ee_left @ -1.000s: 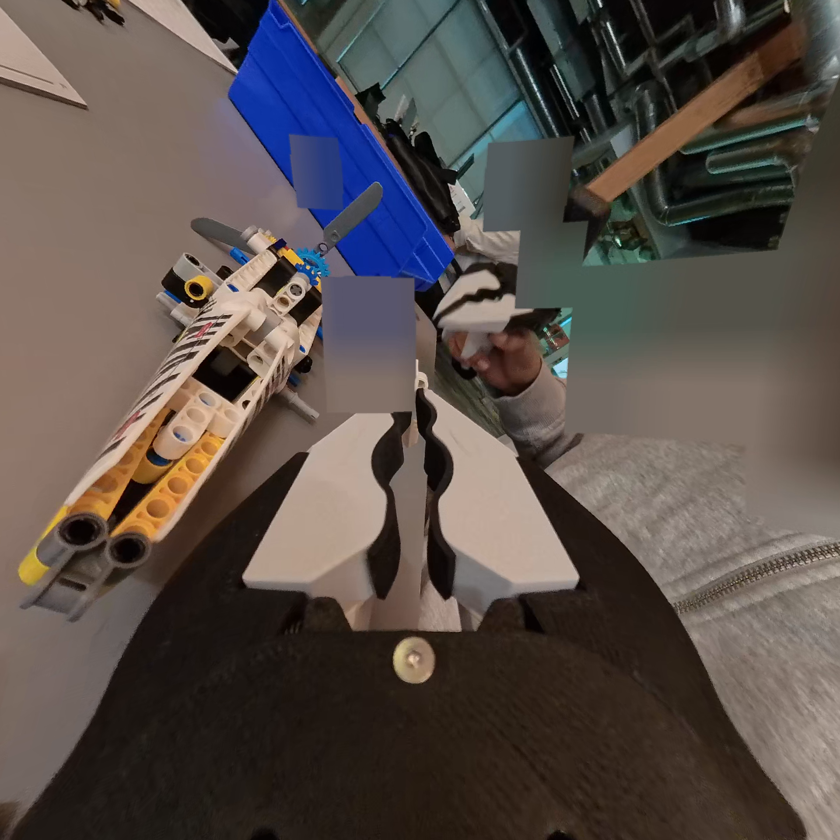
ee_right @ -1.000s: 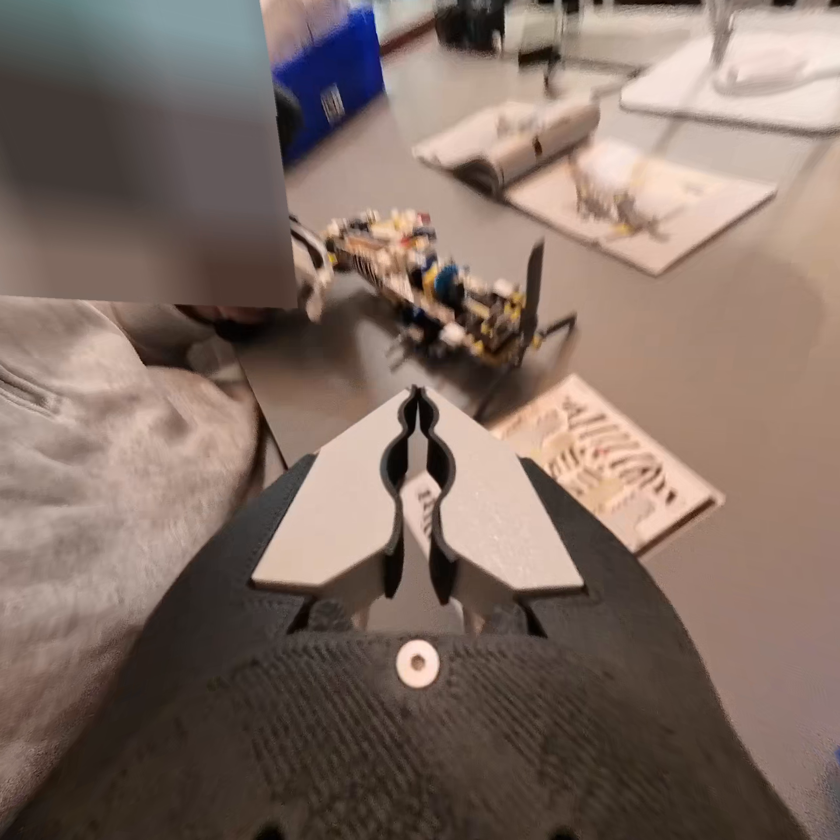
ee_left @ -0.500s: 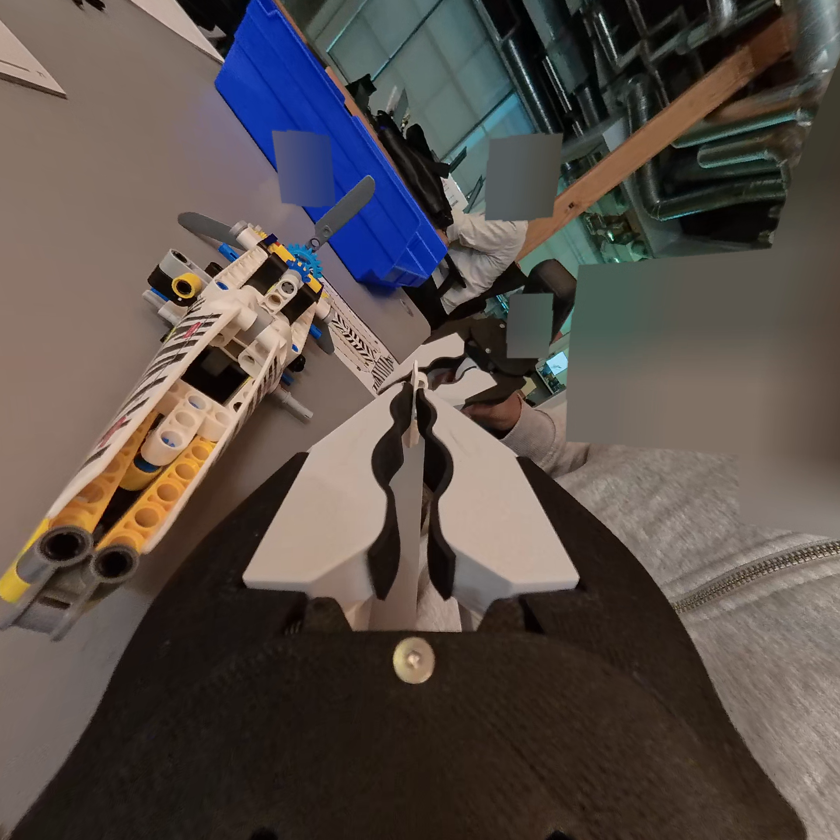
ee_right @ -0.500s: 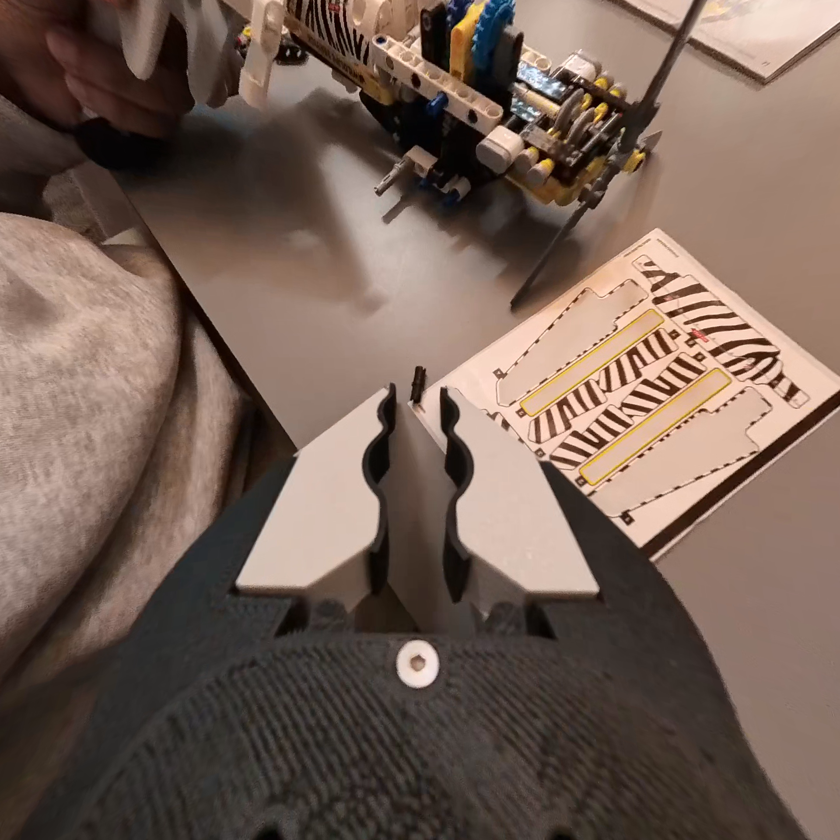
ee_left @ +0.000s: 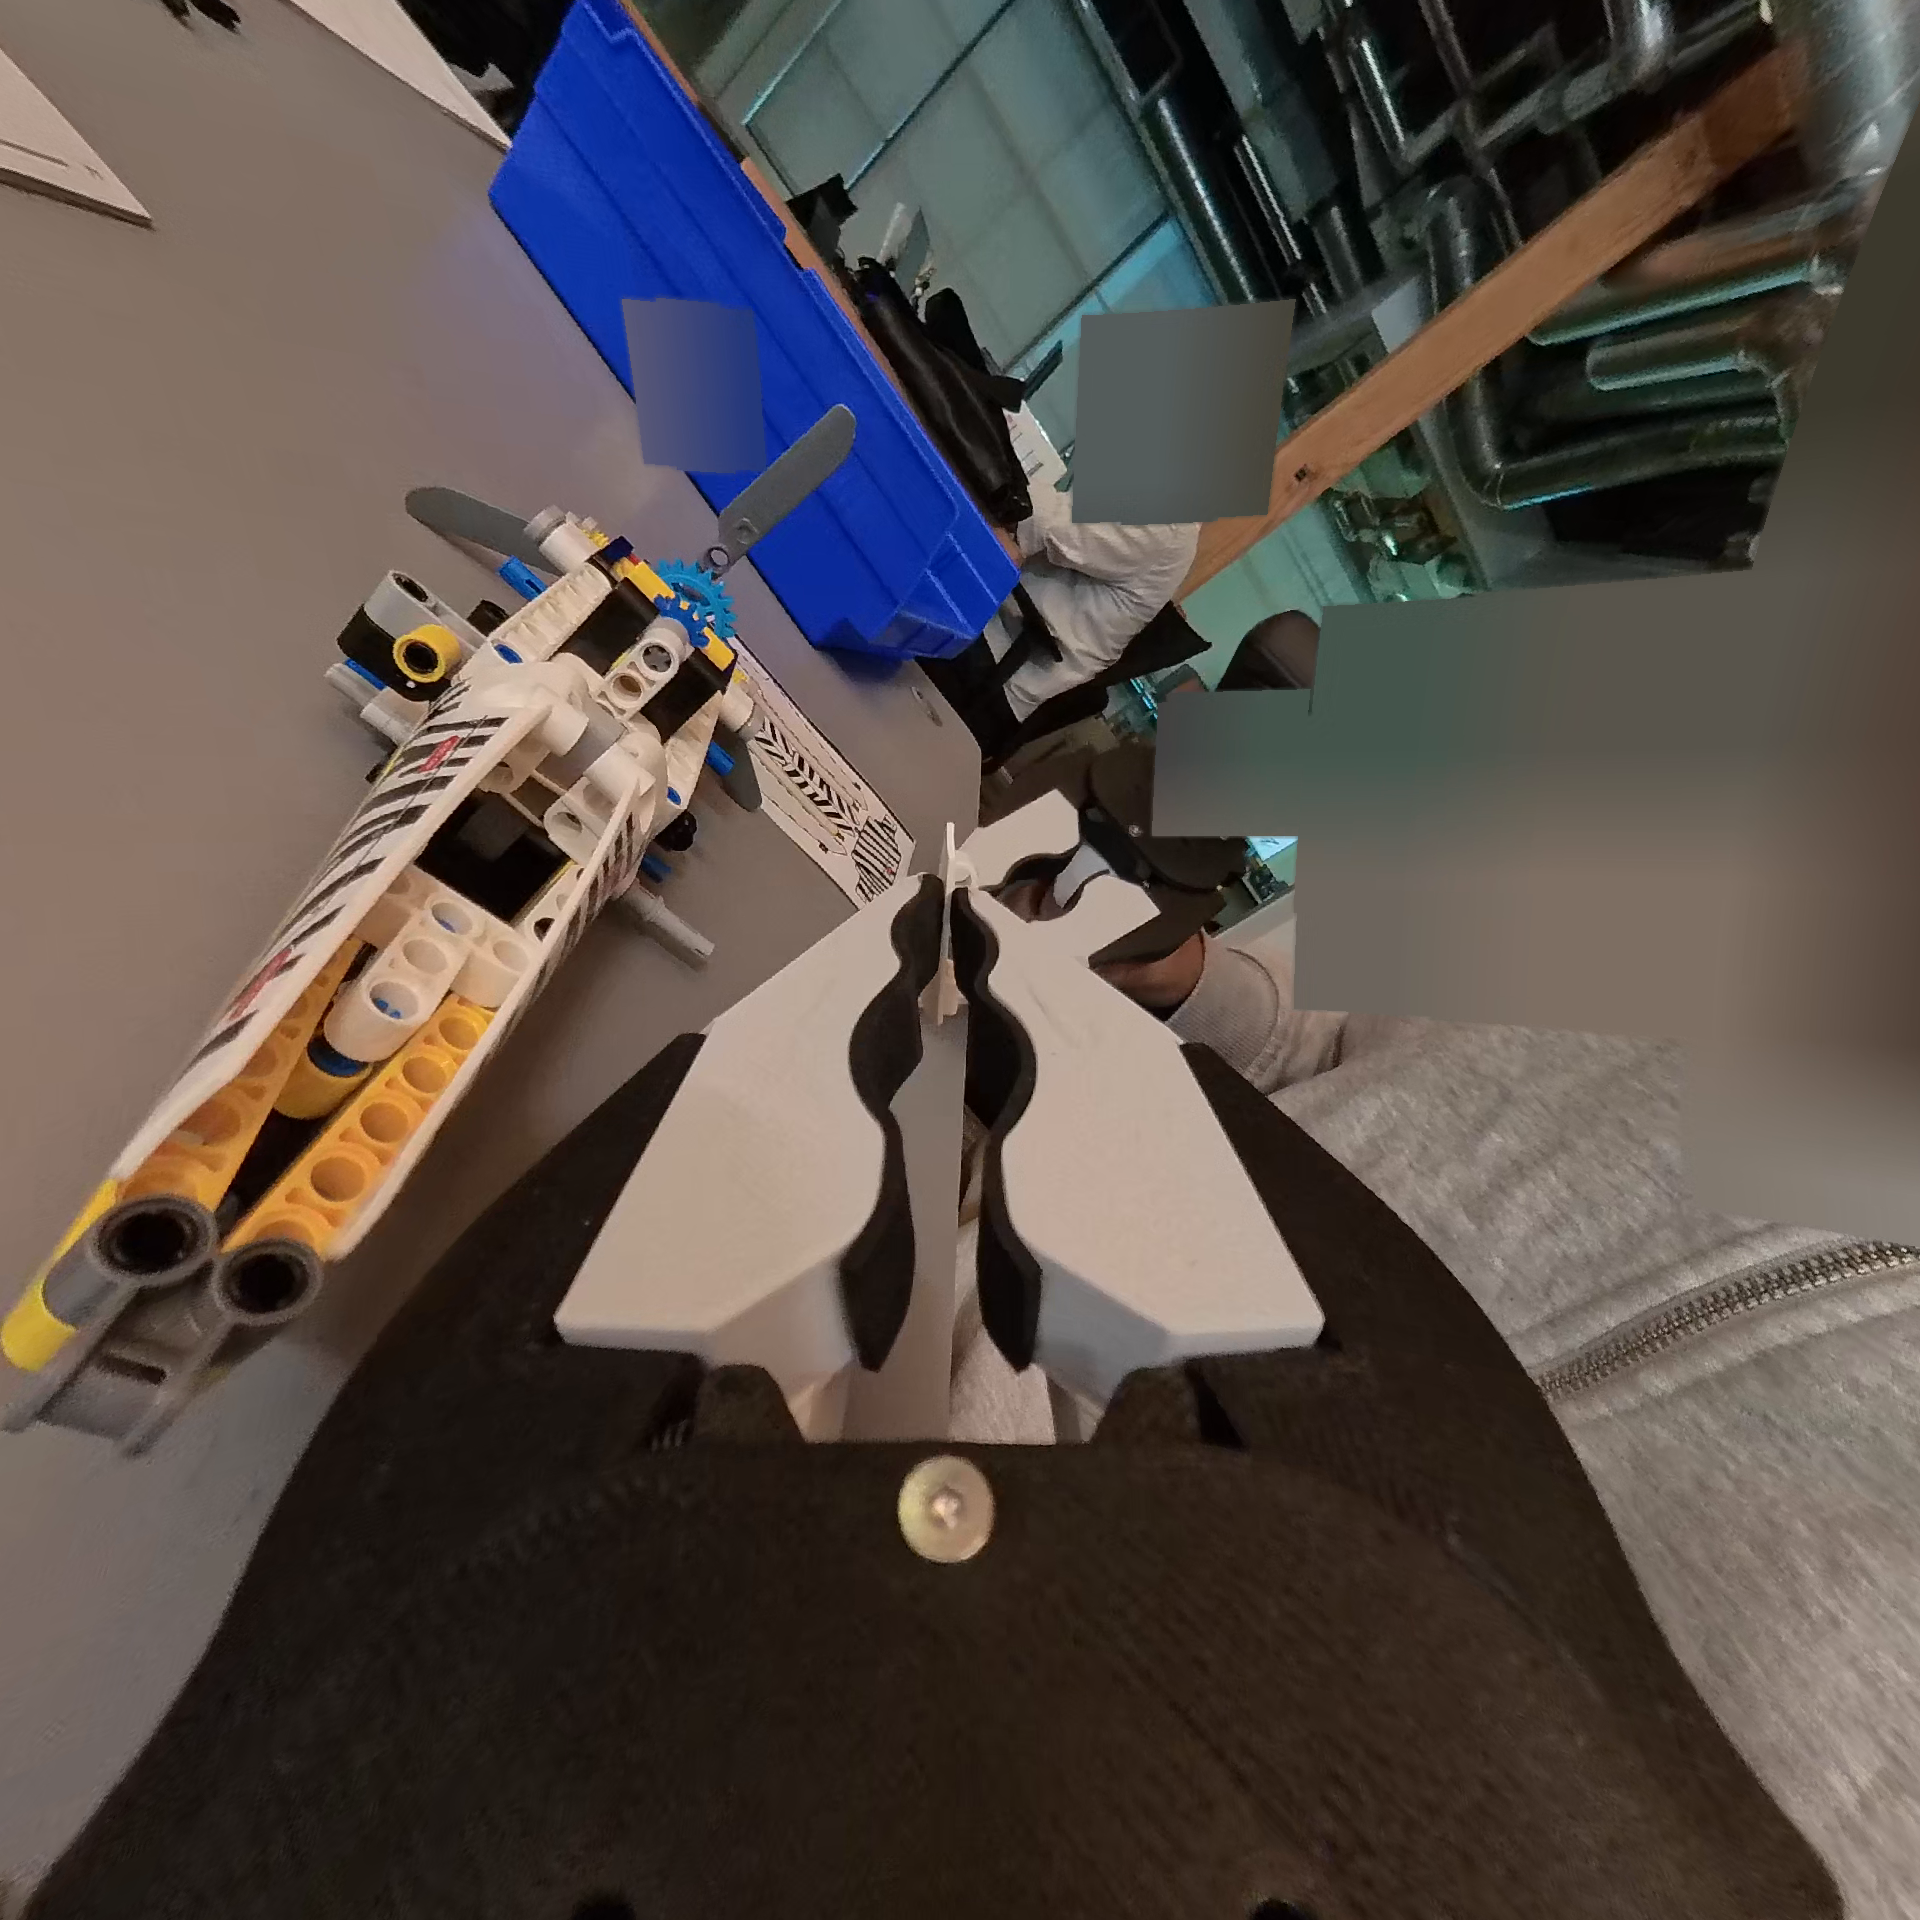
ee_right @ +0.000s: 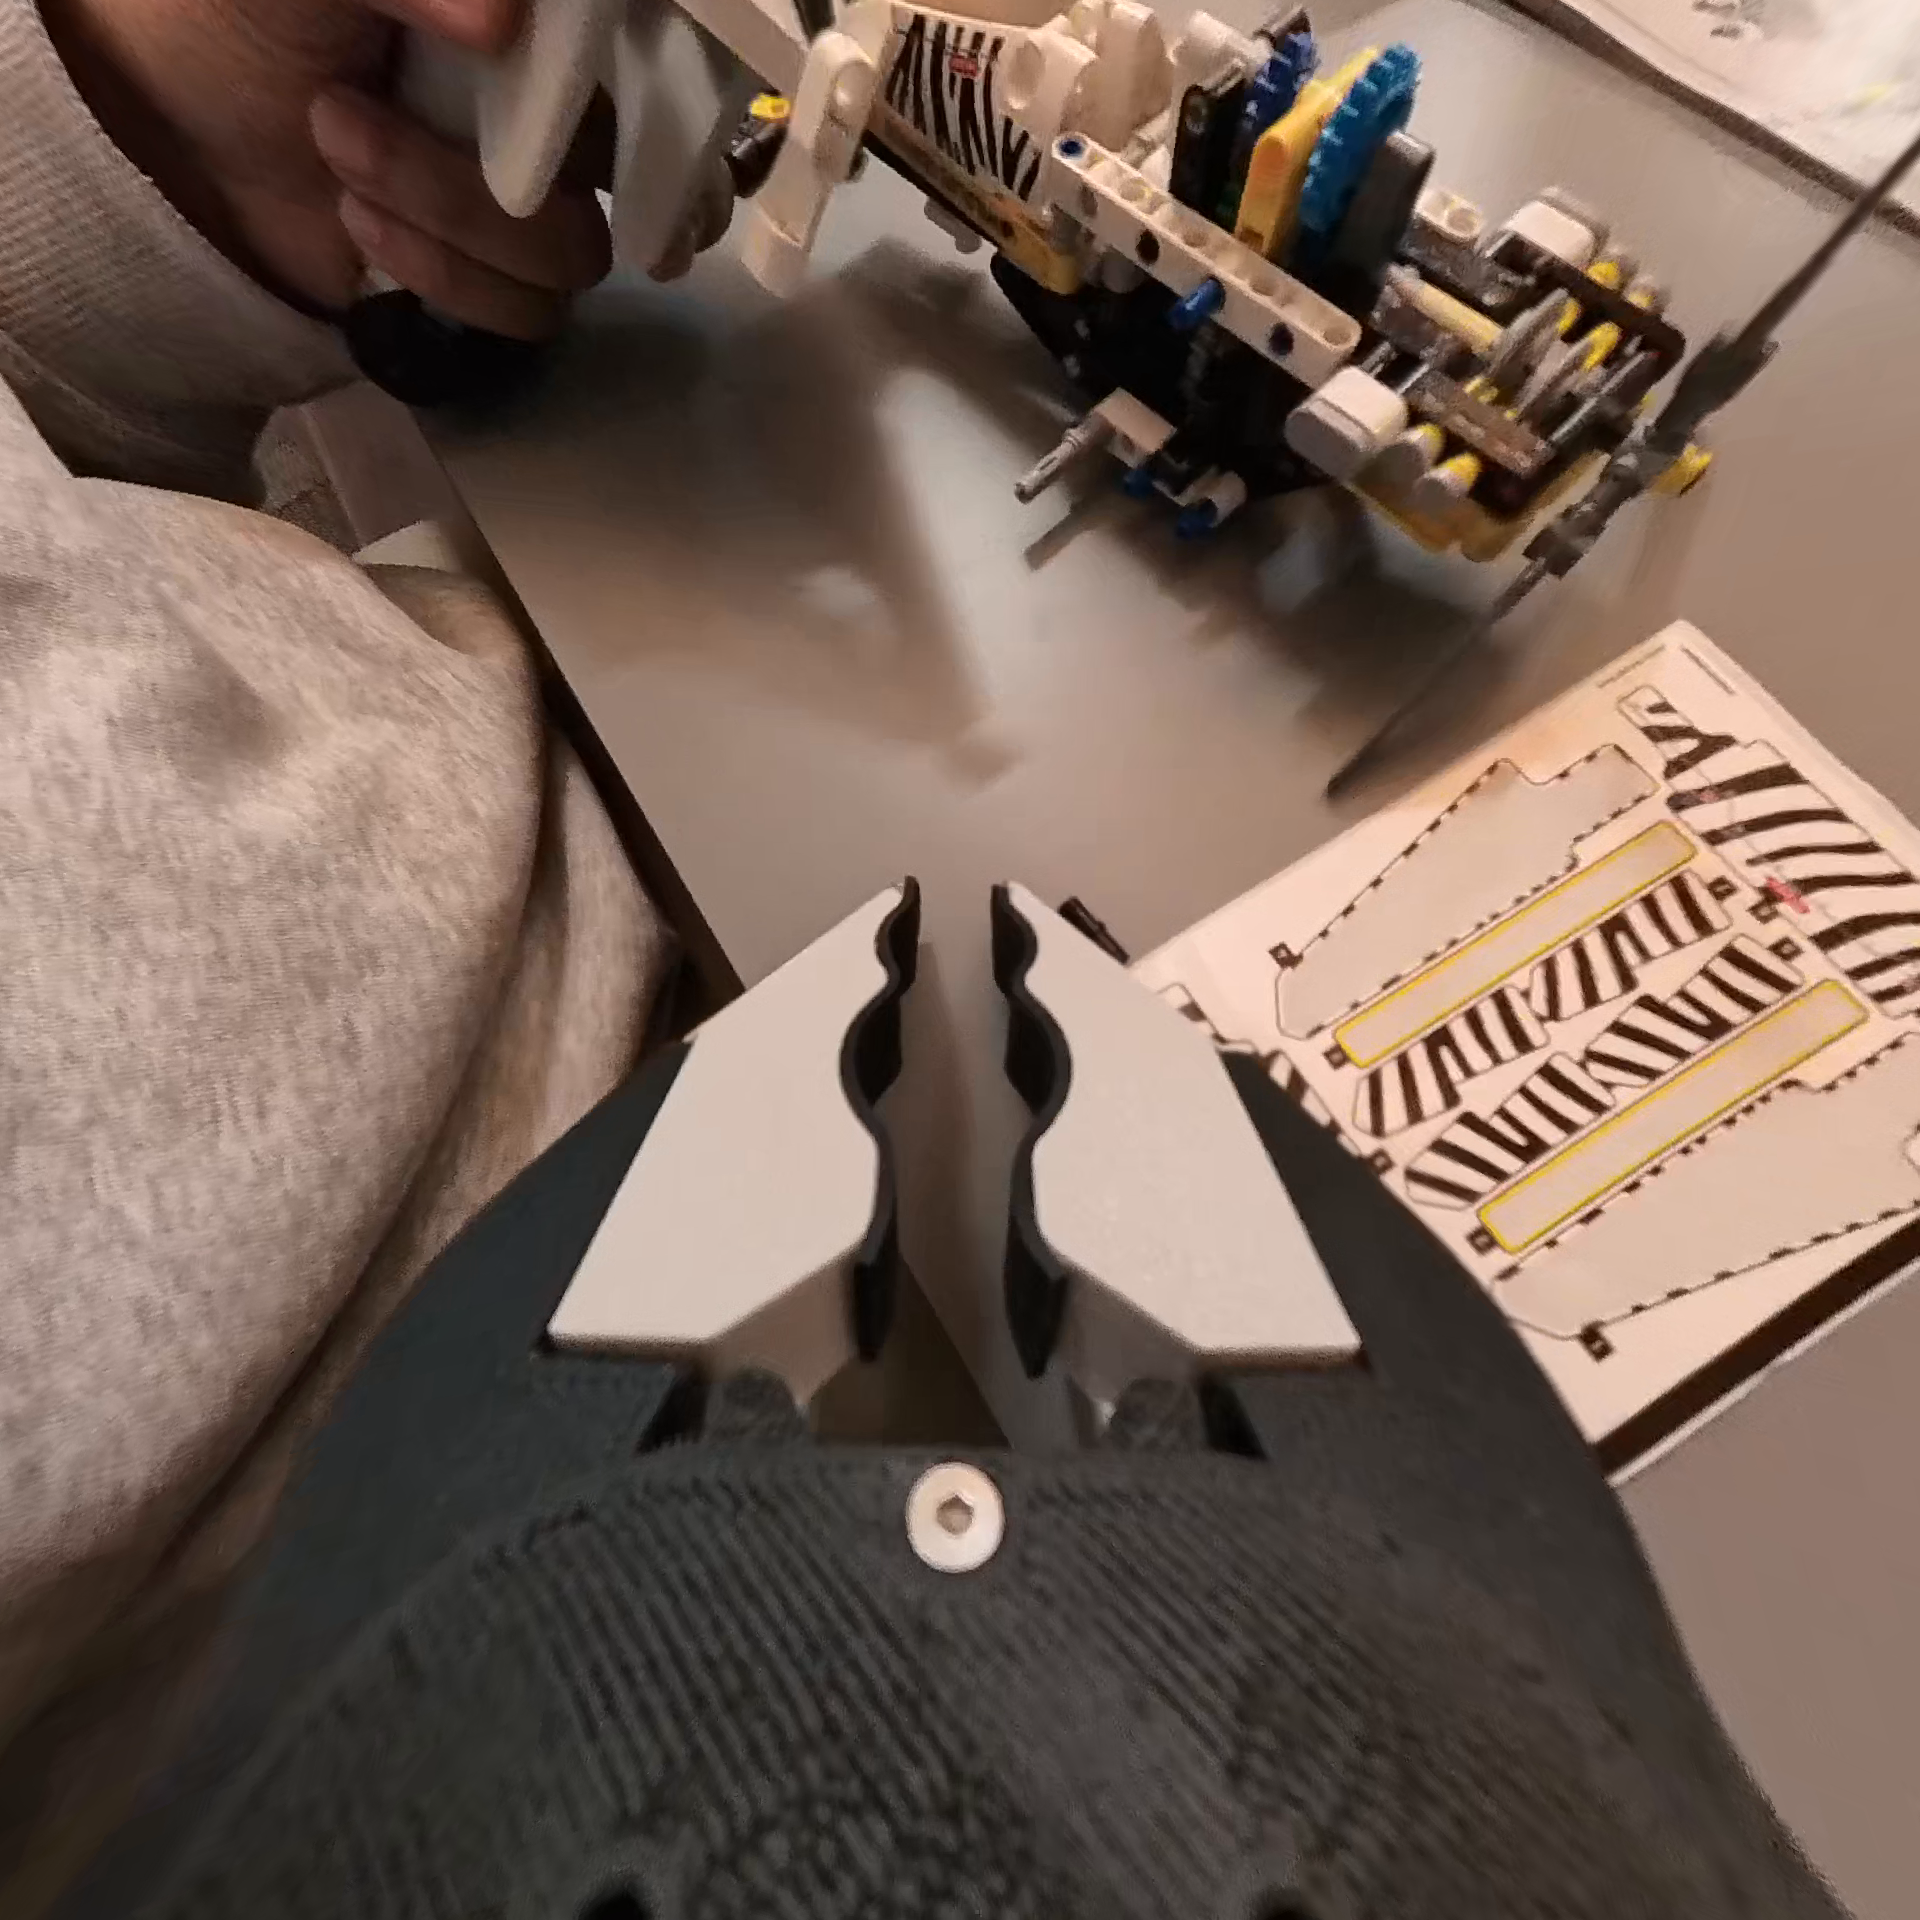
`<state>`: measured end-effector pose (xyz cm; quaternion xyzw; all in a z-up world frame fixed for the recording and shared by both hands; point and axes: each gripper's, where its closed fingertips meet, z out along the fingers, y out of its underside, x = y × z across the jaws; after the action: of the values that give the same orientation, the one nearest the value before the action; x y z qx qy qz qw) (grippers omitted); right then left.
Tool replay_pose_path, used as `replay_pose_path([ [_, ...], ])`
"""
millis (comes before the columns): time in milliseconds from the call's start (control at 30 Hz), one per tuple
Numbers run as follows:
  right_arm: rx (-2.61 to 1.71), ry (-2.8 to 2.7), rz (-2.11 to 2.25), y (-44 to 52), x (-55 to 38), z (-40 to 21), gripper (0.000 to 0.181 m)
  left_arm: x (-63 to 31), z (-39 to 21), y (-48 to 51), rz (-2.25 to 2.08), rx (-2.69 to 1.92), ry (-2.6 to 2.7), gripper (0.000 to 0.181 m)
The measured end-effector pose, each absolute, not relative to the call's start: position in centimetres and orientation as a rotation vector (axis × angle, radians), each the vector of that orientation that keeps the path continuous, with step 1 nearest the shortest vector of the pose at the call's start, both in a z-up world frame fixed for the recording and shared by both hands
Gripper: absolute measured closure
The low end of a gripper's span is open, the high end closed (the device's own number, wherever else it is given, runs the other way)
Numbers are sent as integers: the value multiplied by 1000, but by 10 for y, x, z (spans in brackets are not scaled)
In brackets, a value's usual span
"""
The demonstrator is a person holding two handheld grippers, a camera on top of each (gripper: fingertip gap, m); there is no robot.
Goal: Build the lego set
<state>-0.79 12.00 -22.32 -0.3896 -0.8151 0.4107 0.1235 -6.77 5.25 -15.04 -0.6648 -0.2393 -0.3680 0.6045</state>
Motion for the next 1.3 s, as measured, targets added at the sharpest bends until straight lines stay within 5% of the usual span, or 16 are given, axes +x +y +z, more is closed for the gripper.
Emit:
replay_pose_path([
  [533,-1023,-2465,1229,143,-9,-226,152,-67,-150,53,-870,-1533,-554,181],
  [967,-840,-2579,1136,136,-11,-229,177,-66,-150,53,-880,-1533,-546,181],
  [1300,-827,-2605,1131,137,-9,-229,171,-65,-149,53,-892,-1531,-541,181],
])
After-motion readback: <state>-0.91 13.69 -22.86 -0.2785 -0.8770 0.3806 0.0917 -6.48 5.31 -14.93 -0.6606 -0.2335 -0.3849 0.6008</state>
